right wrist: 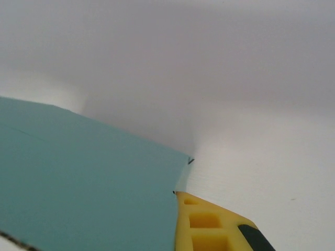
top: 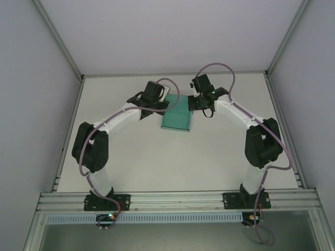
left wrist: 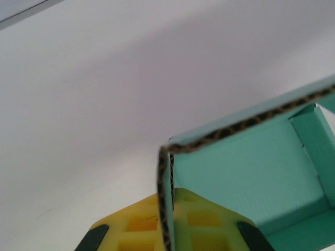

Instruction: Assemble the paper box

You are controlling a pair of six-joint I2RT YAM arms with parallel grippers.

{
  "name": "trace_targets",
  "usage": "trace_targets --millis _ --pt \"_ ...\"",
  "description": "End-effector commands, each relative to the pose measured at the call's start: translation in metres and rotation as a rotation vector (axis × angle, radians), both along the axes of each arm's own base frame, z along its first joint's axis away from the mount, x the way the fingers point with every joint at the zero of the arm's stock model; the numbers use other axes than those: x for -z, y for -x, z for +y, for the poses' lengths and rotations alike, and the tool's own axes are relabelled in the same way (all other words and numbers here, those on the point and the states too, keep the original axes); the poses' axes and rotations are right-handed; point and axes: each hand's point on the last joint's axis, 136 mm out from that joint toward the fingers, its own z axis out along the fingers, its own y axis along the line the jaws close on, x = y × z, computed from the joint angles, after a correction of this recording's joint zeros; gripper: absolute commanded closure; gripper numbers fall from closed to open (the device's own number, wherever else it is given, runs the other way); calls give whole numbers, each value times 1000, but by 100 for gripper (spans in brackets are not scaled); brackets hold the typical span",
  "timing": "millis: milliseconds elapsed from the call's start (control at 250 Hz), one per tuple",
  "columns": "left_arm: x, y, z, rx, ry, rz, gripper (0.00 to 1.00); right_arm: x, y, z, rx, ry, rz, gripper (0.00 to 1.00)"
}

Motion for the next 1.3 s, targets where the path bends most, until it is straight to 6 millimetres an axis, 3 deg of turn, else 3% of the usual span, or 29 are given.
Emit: trace_targets --millis 0,204,535,783,1046,1294 --pt "13 -1 -15 -100 121 72 100 -46 -22 31 124 -242 -113 100" --pt "21 3 -31 -106 227 140 100 -36 -19 40 183 -257 -98 100" --pt "50 20 -18 -107 146 158 100 -6 -11 37 267 -220 -138 100" --pt "64 40 -13 -107 162 180 100 19 18 40 265 -161 -172 100" --pt "64 44 -18 -96 164 188 100 12 27 47 216 -119 -196 100" --pt "86 64 -13 -100 184 244 100 35 45 47 215 -81 -183 100"
